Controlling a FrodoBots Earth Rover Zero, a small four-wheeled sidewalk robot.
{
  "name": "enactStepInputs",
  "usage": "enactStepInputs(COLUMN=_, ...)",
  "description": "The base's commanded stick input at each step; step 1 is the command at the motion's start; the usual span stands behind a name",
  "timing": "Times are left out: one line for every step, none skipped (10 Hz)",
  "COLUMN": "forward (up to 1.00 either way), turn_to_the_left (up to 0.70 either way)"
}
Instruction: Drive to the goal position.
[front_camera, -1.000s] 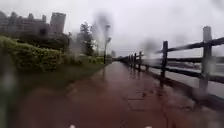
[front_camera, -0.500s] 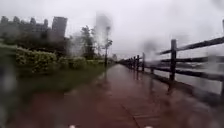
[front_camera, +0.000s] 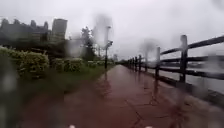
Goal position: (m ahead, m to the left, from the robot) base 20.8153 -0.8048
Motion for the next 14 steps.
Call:
enactStepInputs(forward=1.00, turn_to_the_left=0.00)
enactStepInputs(forward=1.00, turn_to_the_left=0.00)
enactStepInputs(forward=1.00, turn_to_the_left=0.00)
enactStepInputs(forward=1.00, turn_to_the_left=0.00)
enactStepInputs(forward=1.00, turn_to_the_left=0.00)
enactStepInputs(forward=1.00, turn_to_the_left=-0.06)
enactStepInputs(forward=1.00, turn_to_the_left=-0.29)
enactStepInputs(forward=1.00, turn_to_the_left=-0.40)
enactStepInputs(forward=1.00, turn_to_the_left=-0.40)
enactStepInputs(forward=1.00, turn_to_the_left=-0.27)
enactStepInputs(forward=1.00, turn_to_the_left=-0.11)
enactStepInputs(forward=1.00, turn_to_the_left=-0.03)
enactStepInputs(forward=1.00, turn_to_the_left=0.00)
enactStepInputs(forward=1.00, turn_to_the_left=0.00)
